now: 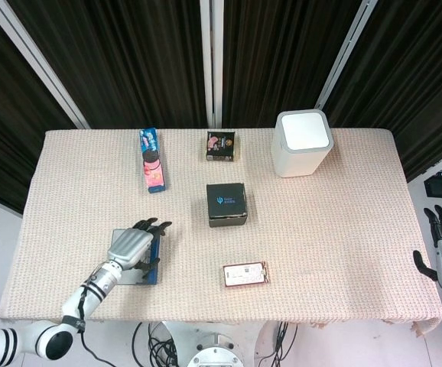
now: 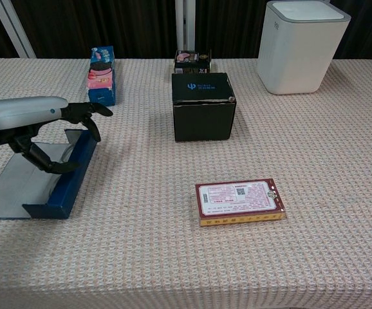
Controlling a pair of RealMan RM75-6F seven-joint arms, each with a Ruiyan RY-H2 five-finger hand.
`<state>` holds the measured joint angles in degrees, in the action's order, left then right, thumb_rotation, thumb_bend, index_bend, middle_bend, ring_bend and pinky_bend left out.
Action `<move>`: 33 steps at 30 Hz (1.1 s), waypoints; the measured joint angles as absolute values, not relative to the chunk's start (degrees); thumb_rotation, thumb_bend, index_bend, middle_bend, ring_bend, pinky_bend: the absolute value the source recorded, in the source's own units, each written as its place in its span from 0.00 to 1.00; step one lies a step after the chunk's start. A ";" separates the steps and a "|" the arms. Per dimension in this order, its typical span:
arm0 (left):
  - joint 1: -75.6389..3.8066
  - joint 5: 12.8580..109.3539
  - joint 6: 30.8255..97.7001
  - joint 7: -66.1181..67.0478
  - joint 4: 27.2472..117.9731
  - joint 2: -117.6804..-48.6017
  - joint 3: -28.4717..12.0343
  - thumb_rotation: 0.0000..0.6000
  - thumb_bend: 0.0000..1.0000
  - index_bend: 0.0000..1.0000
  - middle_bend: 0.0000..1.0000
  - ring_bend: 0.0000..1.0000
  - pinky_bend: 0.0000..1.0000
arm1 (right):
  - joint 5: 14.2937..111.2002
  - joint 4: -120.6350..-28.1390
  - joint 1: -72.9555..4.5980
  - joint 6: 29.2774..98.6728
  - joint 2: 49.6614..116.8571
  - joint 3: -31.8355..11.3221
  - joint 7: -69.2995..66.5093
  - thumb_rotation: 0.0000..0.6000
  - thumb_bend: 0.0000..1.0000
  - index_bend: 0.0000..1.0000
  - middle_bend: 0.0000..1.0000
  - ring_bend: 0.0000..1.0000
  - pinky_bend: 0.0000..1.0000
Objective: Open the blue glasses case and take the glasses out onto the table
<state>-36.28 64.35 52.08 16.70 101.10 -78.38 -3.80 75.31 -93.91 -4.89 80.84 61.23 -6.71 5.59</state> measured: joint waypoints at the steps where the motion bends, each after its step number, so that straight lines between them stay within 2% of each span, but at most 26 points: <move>1: -36.35 63.66 52.28 17.41 101.04 -78.45 -3.84 1.00 0.34 0.03 0.24 0.00 0.12 | 75.30 -93.85 -4.88 80.84 61.19 -6.72 5.50 1.00 0.30 0.00 0.00 0.00 0.00; 13: -37.31 51.99 55.20 24.49 102.63 -77.32 -4.66 1.00 0.35 0.03 0.30 0.00 0.12 | 75.52 -94.07 -5.10 80.66 61.48 -6.66 6.15 1.00 0.29 0.00 0.00 0.00 0.00; 19: -38.58 44.63 55.25 26.88 105.21 -74.29 -4.96 1.00 0.40 0.04 0.30 0.00 0.11 | 75.64 -94.56 -5.20 80.76 61.60 -6.63 6.95 1.00 0.29 0.00 0.00 0.00 0.00; 33: -42.11 32.96 54.48 32.23 111.08 -66.77 -1.88 1.00 0.43 0.05 0.35 0.02 0.12 | 75.92 -95.49 -5.46 80.80 61.86 -6.49 8.51 1.00 0.28 0.00 0.00 0.00 0.00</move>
